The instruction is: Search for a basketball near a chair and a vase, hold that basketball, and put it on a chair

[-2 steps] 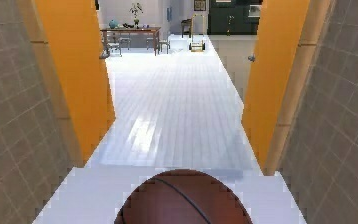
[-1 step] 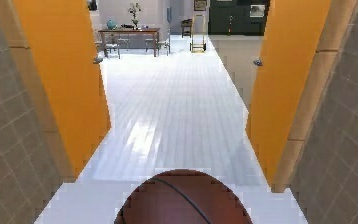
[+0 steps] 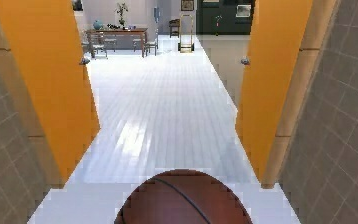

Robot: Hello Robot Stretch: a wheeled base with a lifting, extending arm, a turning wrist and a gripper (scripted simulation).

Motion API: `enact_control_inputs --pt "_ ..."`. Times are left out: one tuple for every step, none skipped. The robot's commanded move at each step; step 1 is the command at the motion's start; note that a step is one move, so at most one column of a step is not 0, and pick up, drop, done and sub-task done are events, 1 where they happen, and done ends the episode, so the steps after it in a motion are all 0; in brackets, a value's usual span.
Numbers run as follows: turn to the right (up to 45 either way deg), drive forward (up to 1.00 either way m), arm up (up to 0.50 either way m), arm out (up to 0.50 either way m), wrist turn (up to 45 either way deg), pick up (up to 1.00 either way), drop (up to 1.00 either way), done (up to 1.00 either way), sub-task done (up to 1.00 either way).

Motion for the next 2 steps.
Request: enact_control_inputs --pt "0.0 1.00 0.00 0.00 0.0 0.00 0.00 0.00 0.00" --pt "0.0 1.00 0.00 0.00 0.0 0.00 0.00 0.00 0.00"
